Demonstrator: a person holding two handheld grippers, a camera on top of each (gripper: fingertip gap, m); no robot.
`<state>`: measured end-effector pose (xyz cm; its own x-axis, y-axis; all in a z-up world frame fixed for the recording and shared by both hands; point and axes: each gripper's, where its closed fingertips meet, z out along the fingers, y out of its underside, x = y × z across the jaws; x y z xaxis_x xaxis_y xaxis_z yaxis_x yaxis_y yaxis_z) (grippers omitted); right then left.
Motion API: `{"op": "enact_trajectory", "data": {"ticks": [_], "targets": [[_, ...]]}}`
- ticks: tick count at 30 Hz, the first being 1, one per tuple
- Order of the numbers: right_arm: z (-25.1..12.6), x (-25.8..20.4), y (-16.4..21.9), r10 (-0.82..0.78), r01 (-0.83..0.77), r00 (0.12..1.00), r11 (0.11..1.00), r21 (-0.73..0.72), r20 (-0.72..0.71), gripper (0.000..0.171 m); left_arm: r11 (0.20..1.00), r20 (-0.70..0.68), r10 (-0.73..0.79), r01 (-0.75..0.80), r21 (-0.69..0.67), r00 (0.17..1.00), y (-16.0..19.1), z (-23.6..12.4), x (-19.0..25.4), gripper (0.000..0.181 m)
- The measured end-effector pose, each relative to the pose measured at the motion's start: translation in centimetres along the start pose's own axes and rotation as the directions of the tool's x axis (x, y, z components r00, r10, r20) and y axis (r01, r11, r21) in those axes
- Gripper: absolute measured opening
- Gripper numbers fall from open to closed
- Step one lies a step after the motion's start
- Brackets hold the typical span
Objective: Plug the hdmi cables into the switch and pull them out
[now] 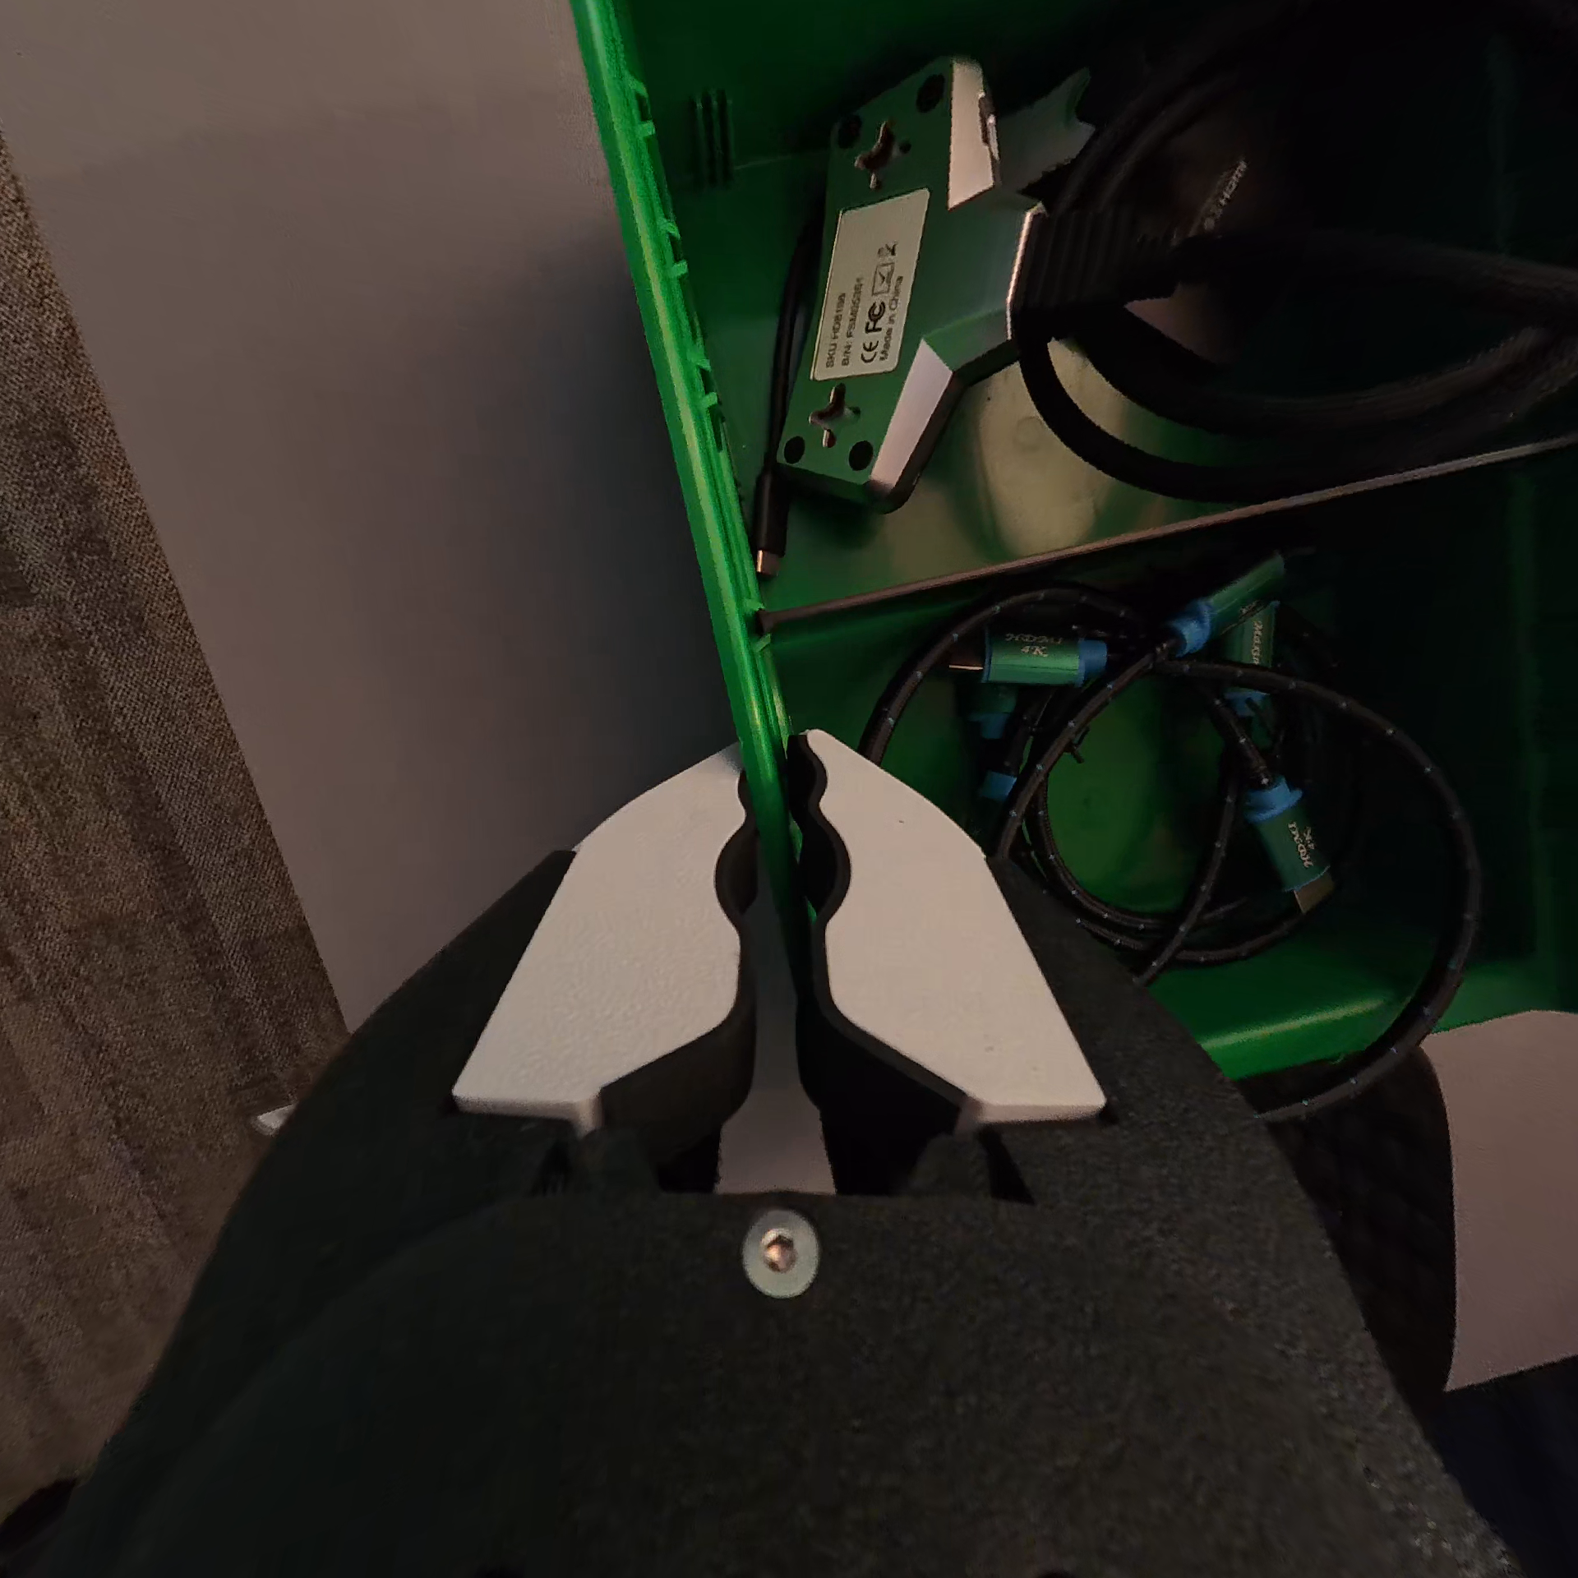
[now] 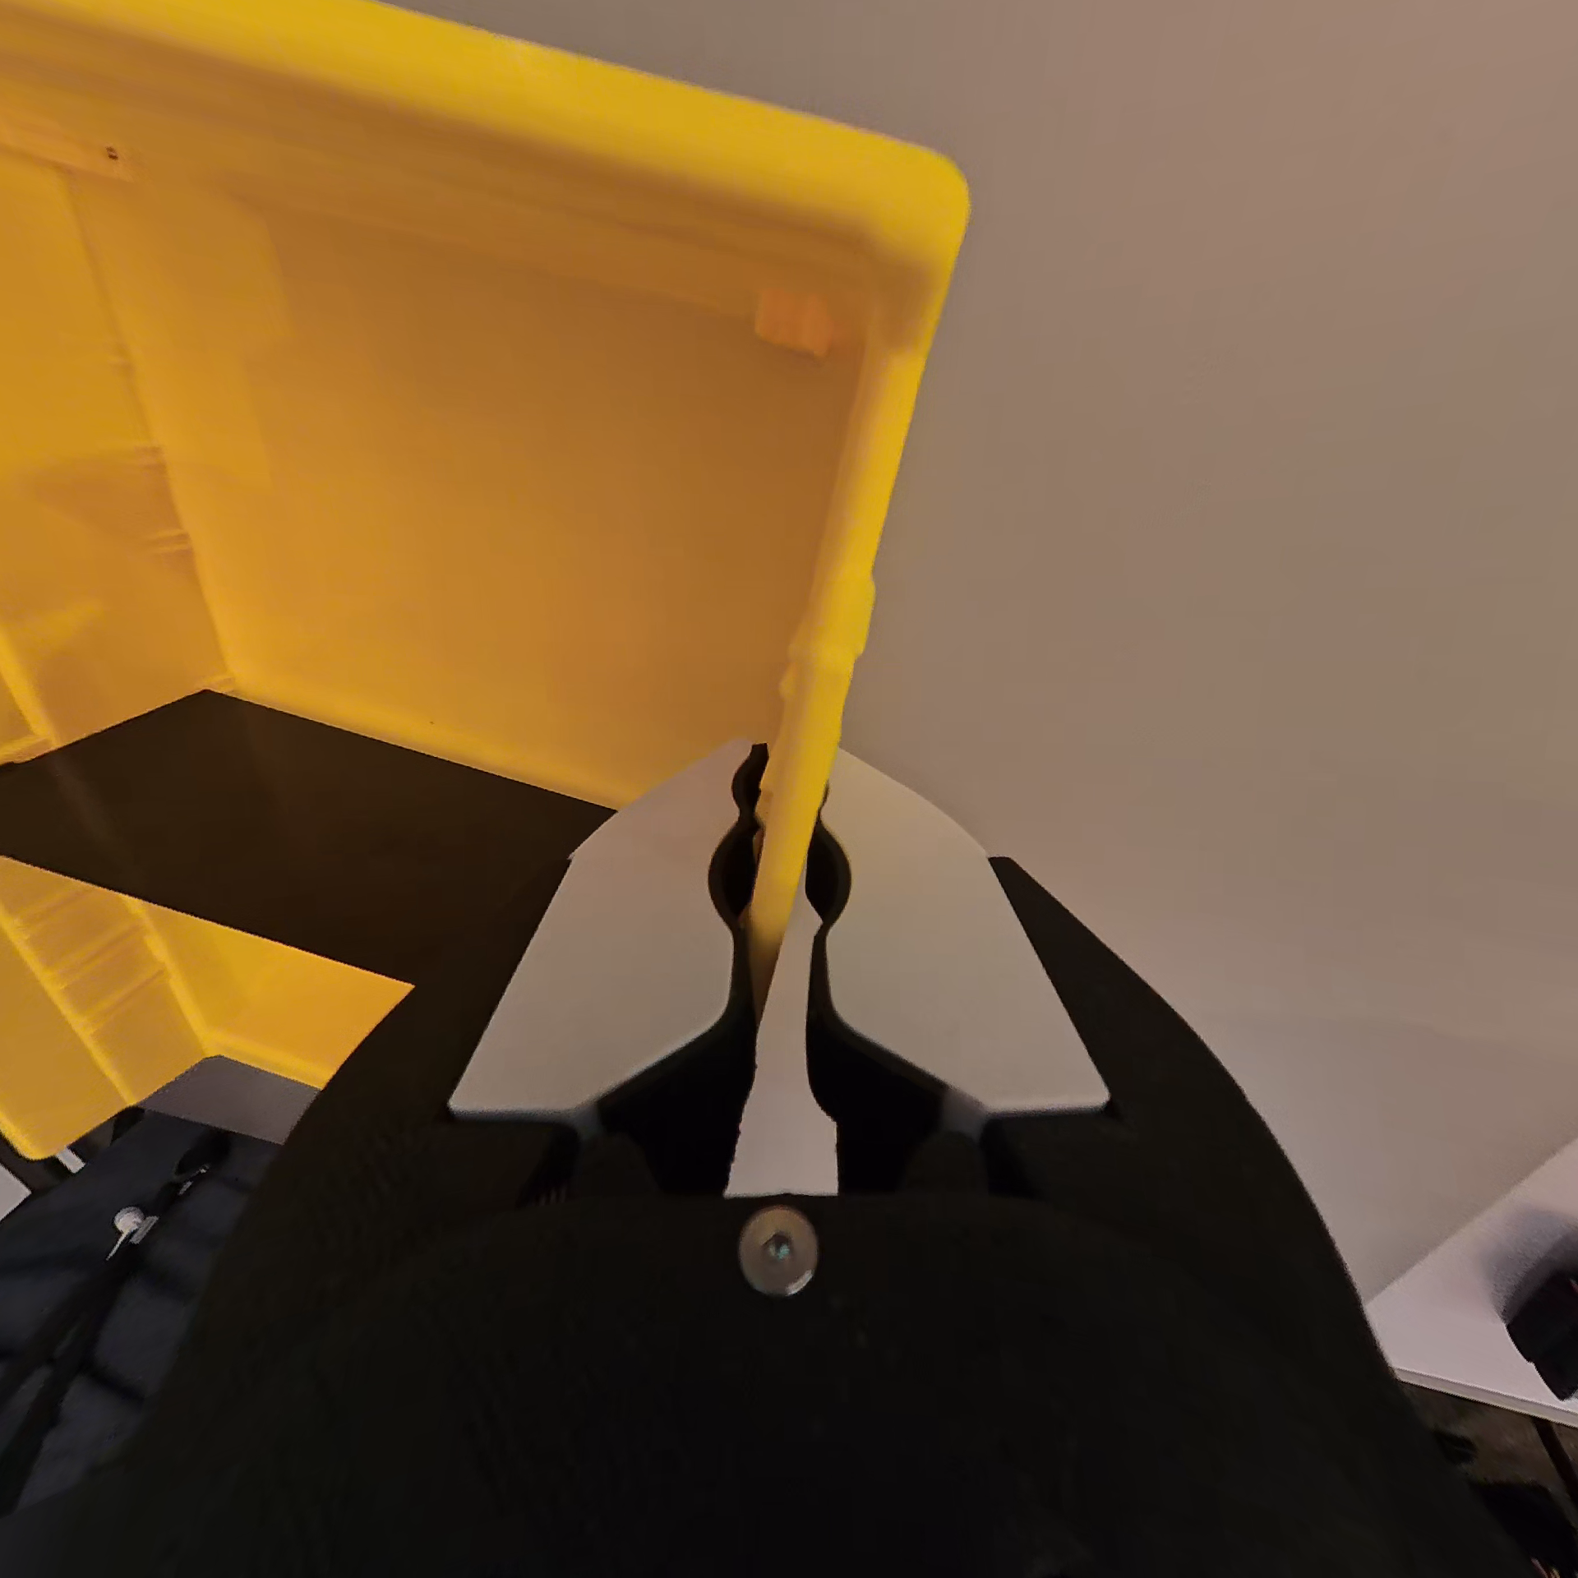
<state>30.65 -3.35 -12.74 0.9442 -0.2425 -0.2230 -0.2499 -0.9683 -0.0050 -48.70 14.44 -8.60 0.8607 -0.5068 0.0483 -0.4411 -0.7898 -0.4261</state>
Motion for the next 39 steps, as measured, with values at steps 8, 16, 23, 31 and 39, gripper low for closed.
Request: {"op": "enact_trajectory", "data": {"ticks": [8, 16, 23, 31, 39], "targets": [[0.0, -0.1, -0.6, 0.011, -0.011, 1.0, 1.0, 0.012, -0.011, 0.007, 0.998, 0.047, -0.053, 0.052, 0.02, 0.997, 0.2, 0.0, 0.0, 0.004], [0.1, -0.2, -1.5, 0.004, -0.004, 1.0, 1.0, 0.011, -0.014, 0.007, 0.995, 0.022, -0.082, 0.08, 0.063, 0.996, 0.1, 0.0, 0.1, 0.004], [0.2, -0.5, -2.7, -0.011, 0.012, 1.0, 0.999, 0.038, -0.019, 0.007, 0.993, 0.022, -0.087, 0.085, 0.079, 0.996, 0.2, 0.3, 0.1, 0.004], [0.2, -0.7, -3.2, -0.024, 0.023, 1.0, 0.996, 0.087, 0.008, 0.009, 0.996, 0.076, -0.068, 0.064, 0.055, 0.995, 0.6, 0.9, -0.1, 0.007], [0.0, -0.6, -2.4, -0.067, 0.064, 0.998, 0.991, 0.117, 0.023, 0.02, 0.999, 0.097, -0.046, 0.046, 0.005, 0.994, 1.2, 1.2, 0.0, 0.006]]}}
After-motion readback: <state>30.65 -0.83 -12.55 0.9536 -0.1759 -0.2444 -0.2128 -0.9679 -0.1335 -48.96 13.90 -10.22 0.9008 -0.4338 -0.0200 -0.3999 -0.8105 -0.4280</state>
